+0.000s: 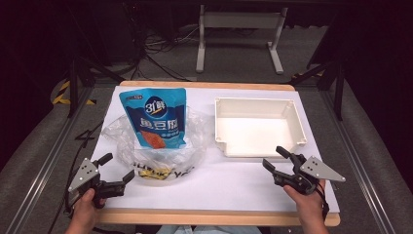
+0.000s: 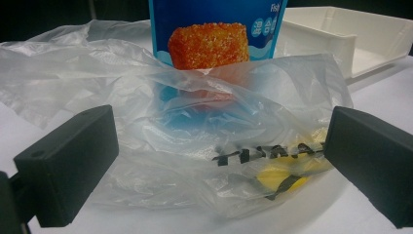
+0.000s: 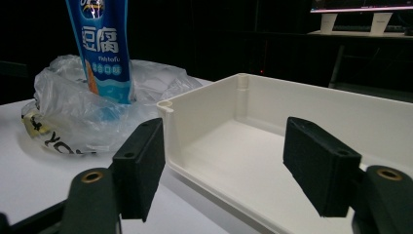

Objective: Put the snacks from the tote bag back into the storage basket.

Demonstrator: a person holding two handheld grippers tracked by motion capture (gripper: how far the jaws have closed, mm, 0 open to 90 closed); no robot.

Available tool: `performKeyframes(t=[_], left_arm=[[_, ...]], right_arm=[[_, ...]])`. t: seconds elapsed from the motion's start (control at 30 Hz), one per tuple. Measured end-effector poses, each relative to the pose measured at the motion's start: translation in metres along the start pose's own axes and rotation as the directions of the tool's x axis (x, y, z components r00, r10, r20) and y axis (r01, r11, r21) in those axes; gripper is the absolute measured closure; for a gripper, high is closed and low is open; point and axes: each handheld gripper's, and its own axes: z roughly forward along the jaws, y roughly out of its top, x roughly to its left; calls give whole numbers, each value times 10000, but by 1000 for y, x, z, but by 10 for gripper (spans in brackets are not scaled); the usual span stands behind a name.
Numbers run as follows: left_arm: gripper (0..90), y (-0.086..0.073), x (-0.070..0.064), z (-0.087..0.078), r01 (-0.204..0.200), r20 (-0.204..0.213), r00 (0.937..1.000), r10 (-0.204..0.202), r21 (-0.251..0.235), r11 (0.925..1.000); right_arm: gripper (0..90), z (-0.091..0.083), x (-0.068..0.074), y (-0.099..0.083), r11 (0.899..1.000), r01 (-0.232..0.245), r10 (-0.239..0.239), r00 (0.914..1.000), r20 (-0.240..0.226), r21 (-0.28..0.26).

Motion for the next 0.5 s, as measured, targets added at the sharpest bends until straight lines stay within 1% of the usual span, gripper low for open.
performKeyframes(t=[0.07,0.1,0.17,0.2,0.27,0.37,0.4,0.5], left_arm=[[1,0,0,0,-8,-1,10000,8,-5,10000],[1,0,0,0,-23,-2,10000,23,-11,10000],[2,1,0,-1,71,1,10000,-71,-184,9998],[2,1,1,-1,90,-1,10000,-90,-179,9998],[1,1,1,-1,82,-15,10000,-82,-50,10000],[2,1,2,0,144,8,9999,-143,-45,9999],[2,0,2,0,150,-3,9999,-150,-114,9998],[2,0,2,-1,172,-15,9999,-172,-151,9997]], right_arm=[[249,1,-1,-1,9999,-69,70,9999,-105,120],[232,1,-1,-2,9997,-31,34,9999,-117,223],[199,3,-1,-2,9994,20,-15,9999,-125,355],[197,5,0,-2,9990,-55,64,9998,-212,435],[185,6,0,-1,9982,-10,26,9997,-247,605],[185,7,-1,0,9987,45,-31,9996,-272,500],[184,7,-2,2,9991,82,-74,9998,-198,405],[185,6,-4,4,9991,146,-140,9998,-165,408]])
